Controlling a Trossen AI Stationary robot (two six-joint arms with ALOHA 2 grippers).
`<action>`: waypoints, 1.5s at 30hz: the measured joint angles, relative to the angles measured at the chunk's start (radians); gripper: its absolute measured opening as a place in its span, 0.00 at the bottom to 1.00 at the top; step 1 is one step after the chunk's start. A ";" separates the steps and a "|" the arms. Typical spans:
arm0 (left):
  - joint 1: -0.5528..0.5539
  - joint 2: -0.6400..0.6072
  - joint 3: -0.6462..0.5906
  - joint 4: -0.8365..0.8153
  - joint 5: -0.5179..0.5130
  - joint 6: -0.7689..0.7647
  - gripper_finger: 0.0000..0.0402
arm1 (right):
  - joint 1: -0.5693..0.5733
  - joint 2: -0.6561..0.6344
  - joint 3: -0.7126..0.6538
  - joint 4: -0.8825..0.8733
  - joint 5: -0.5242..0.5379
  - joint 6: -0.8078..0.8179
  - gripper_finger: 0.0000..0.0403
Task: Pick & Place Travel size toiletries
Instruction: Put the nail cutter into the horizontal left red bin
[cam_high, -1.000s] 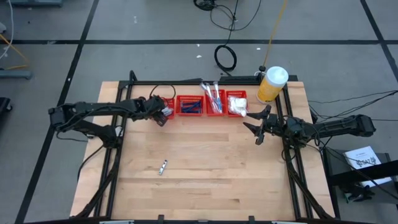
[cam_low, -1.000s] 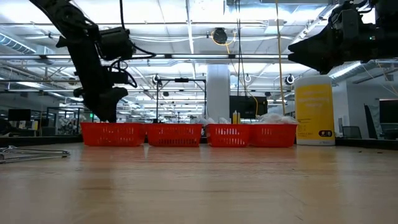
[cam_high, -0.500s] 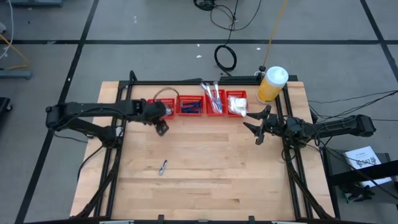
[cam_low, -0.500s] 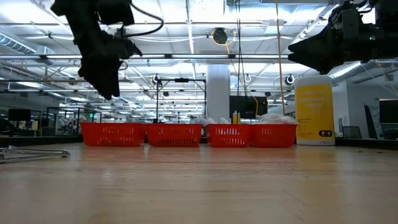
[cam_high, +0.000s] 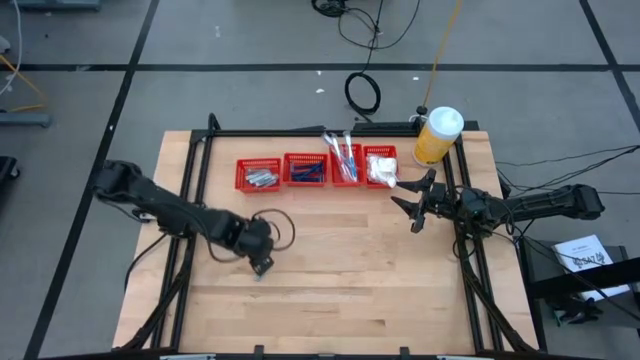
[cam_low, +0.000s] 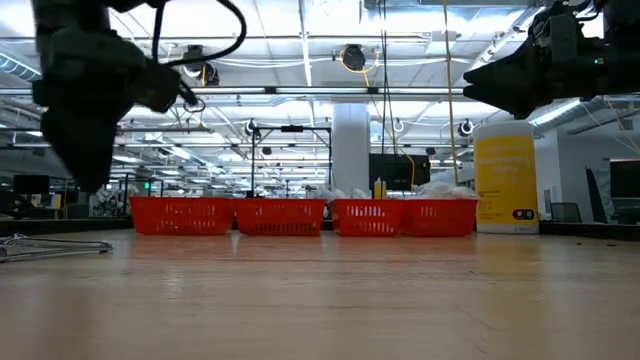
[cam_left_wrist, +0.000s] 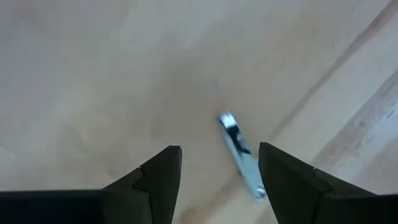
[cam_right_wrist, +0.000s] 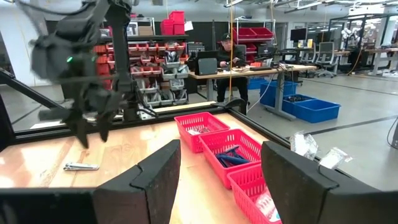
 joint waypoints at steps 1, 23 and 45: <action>-0.020 0.022 0.000 0.007 0.007 -0.040 0.52 | 0.000 0.000 0.000 0.000 0.000 0.000 0.53; -0.073 0.275 0.006 0.098 0.174 -0.266 0.42 | 0.000 0.000 0.000 0.000 -0.001 0.003 0.53; 0.007 0.068 0.113 0.110 -0.245 0.333 0.06 | 0.000 0.000 0.000 0.000 -0.001 0.004 0.53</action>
